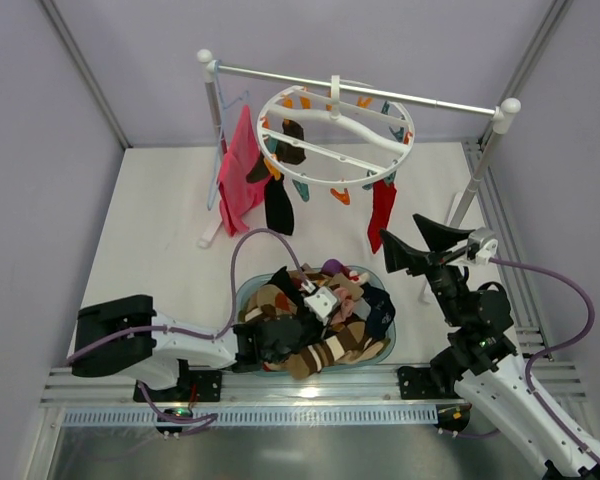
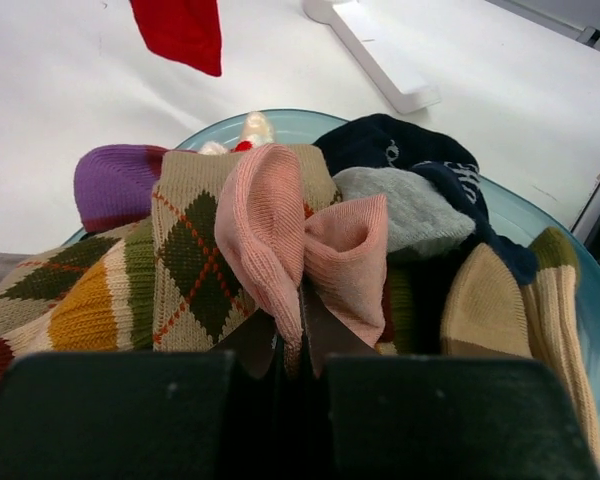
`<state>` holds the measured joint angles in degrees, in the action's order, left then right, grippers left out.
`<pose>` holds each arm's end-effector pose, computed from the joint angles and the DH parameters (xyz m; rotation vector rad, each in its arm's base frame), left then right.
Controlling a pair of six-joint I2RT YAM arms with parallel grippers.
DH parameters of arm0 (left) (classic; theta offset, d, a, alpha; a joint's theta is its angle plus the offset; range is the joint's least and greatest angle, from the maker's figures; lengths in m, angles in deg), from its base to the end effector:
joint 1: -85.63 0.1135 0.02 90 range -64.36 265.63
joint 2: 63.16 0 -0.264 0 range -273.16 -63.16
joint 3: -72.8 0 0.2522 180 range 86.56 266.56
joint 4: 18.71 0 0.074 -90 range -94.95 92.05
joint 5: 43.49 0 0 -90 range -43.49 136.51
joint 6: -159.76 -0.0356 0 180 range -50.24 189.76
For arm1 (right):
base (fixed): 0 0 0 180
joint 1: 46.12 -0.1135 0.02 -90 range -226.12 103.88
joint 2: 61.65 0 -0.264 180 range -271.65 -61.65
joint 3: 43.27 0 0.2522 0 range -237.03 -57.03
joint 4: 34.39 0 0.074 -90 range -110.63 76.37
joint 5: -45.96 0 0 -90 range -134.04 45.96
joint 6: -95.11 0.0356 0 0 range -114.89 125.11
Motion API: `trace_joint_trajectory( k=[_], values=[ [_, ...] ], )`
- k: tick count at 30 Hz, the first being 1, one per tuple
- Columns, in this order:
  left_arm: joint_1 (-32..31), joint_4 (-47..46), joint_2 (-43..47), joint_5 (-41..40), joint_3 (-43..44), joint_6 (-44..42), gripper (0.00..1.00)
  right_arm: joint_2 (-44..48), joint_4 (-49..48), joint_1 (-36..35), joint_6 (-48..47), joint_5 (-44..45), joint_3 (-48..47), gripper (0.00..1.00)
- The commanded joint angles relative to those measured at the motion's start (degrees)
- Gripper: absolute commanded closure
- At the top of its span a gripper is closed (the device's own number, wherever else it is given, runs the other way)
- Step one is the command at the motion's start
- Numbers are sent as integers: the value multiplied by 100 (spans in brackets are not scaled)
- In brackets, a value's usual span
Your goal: Remove the socks clipped to the hanger
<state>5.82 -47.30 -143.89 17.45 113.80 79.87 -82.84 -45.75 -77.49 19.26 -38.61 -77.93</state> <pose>0.0656 -0.2672 0.1925 0.6953 1.6526 -0.6973 0.1029 0.0588 0.3136 -0.0886 1.1597 0.6513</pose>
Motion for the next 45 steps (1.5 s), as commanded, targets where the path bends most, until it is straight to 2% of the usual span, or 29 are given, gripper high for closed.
trace_joint_trajectory(
  k=[1,5,6,7,8,9,11,12,19,21,28,30,32,34,36,39,40,42,45],
  values=[
    [-333,288,-312,-503,211,-44,100,36,-28,-9,-97,177,52,0],
    [-500,630,-23,-829,316,-27,99,36,-10,0,-132,230,52,0],
    [-518,788,65,-934,299,-9,95,36,-10,-9,-149,230,52,0],
    [-544,876,310,-970,290,0,86,45,-19,0,-150,239,52,0],
    [-544,973,417,-979,290,0,59,36,-19,0,-158,230,60,0],
    [-544,1122,539,-1057,299,-9,46,36,-19,-9,-167,230,60,0],
    [-553,1272,830,-1137,316,-96,24,36,-36,-9,-167,222,69,1],
    [-544,1438,909,-1233,343,-140,21,36,-45,0,-176,213,78,0],
    [-553,2011,1516,-1383,641,-518,9,71,-80,-9,-237,230,113,1],
    [-544,2186,1683,-1444,747,-606,3,106,-63,-9,-229,274,131,0],
    [-544,2451,2061,-1655,835,-756,1,264,-10,-9,-290,423,148,0],
    [-553,2259,2061,-1743,844,-913,0,369,-27,-9,-316,755,192,0],
    [-553,1987,1921,-1805,940,-1063,0,501,-45,-9,-334,1055,306,0],
    [-544,1740,1685,-1971,1229,-1579,0,721,-54,0,-378,1546,385,0],
    [-501,1555,1158,-2086,1563,-1854,0,905,-71,-9,-396,1855,491,0],
    [-176,1922,428,-1596,2354,-1829,0,1064,-168,0,-439,2426,640,0],
    [-45,2010,287,-1168,2695,-1733,0,1169,-290,0,-492,2628,693,0],
    [280,1994,-133,-919,2935,-1635,0,1283,-379,0,-536,3103,825,0],
    [510,1635,-539,-444,3164,-1661,0,1547,-502,0,-545,3288,1000,0]
  ],
)
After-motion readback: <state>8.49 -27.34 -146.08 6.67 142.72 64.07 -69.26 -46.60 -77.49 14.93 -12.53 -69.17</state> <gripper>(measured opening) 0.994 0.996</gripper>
